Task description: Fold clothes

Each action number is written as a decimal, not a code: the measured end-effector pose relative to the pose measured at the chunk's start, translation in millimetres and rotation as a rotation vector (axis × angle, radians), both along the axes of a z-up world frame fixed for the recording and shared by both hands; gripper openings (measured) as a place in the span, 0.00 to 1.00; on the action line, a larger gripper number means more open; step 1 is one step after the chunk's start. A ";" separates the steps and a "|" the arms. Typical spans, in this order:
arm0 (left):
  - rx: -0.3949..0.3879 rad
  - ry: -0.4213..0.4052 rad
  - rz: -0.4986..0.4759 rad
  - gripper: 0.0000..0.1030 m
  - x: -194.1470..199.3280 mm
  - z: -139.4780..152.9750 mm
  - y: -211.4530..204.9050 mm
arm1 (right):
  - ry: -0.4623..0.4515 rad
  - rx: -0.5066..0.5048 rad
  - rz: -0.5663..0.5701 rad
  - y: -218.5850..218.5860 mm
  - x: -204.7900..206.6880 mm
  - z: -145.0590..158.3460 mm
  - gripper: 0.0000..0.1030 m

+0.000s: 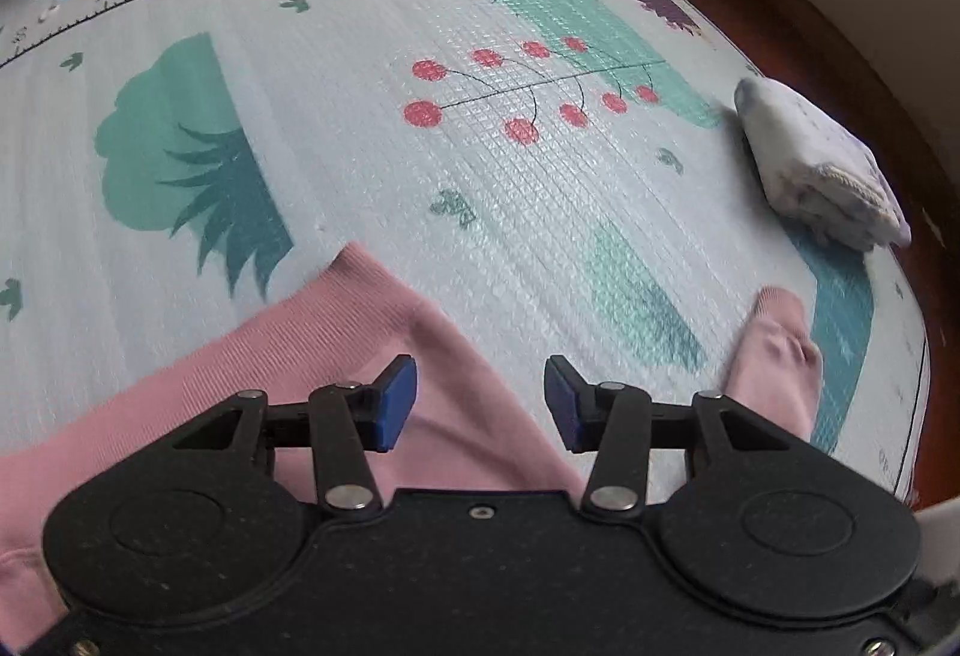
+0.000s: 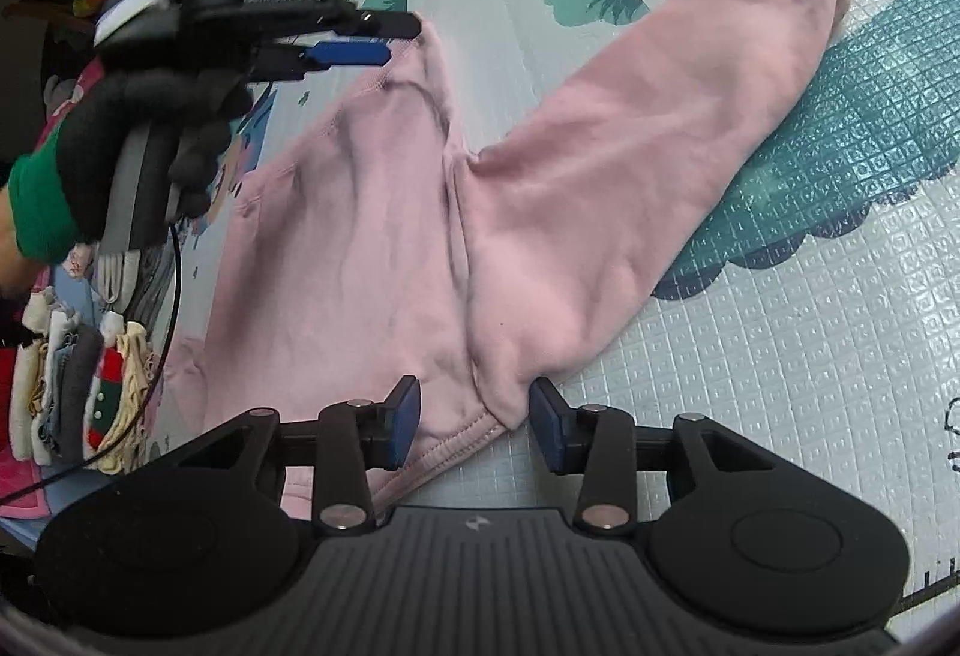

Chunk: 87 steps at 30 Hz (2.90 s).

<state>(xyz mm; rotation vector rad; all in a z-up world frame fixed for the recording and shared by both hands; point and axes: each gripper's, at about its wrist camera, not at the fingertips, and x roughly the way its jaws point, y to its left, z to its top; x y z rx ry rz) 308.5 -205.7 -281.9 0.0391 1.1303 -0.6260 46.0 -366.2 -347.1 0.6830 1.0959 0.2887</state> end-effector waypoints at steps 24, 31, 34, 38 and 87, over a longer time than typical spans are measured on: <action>0.149 -0.010 0.042 0.03 15.4 -7.0 -16.8 | -0.193 -0.167 0.084 16.6 -13.1 19.3 0.17; 0.014 -0.013 0.007 0.03 19.5 6.1 10.3 | -0.361 -0.362 0.257 45.4 -18.7 40.8 0.17; -0.017 -0.012 0.003 0.03 21.7 10.5 21.1 | -0.427 -0.456 0.354 64.0 -20.6 46.4 0.17; -0.047 -0.029 -0.007 0.03 24.0 17.3 31.0 | -0.490 -0.526 0.453 86.3 -20.7 50.8 0.16; -0.042 0.008 0.000 0.01 -1.7 -2.7 77.8 | -0.594 -0.560 0.787 145.4 -27.2 34.0 0.09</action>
